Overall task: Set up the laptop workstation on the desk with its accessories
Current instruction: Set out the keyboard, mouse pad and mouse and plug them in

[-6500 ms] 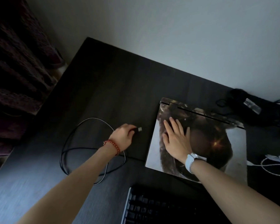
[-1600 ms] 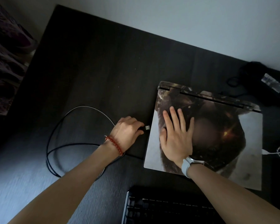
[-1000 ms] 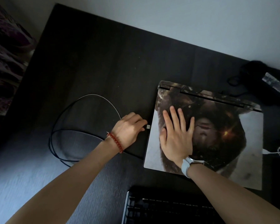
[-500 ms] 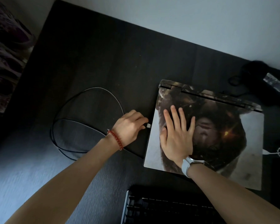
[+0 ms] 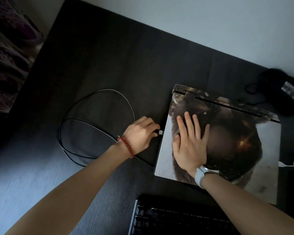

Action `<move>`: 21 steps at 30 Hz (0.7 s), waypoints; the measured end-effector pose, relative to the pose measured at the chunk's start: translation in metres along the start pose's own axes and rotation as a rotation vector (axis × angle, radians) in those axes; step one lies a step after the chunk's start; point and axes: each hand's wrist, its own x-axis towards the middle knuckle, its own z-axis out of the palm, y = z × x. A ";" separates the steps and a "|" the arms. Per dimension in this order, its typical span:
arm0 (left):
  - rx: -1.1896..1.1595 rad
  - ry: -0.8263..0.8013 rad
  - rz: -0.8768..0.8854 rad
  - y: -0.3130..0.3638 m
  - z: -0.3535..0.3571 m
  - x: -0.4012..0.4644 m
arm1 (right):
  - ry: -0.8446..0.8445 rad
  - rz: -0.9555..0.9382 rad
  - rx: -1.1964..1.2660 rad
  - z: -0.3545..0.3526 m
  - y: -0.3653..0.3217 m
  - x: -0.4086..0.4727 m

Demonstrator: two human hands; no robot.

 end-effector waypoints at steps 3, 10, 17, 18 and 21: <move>-0.041 0.019 -0.019 -0.003 0.002 0.001 | 0.014 -0.002 0.001 0.000 -0.001 0.002; -0.091 0.119 0.000 -0.006 0.014 -0.005 | 0.081 0.017 0.033 0.002 -0.001 0.001; -0.132 0.171 0.019 -0.012 0.021 -0.004 | 0.103 0.041 0.081 0.003 -0.001 -0.001; -0.139 0.176 0.017 -0.012 0.022 -0.005 | 0.105 0.044 0.085 0.003 -0.001 -0.001; -0.148 0.194 0.027 -0.013 0.023 -0.004 | 0.116 0.052 0.087 0.003 -0.003 -0.001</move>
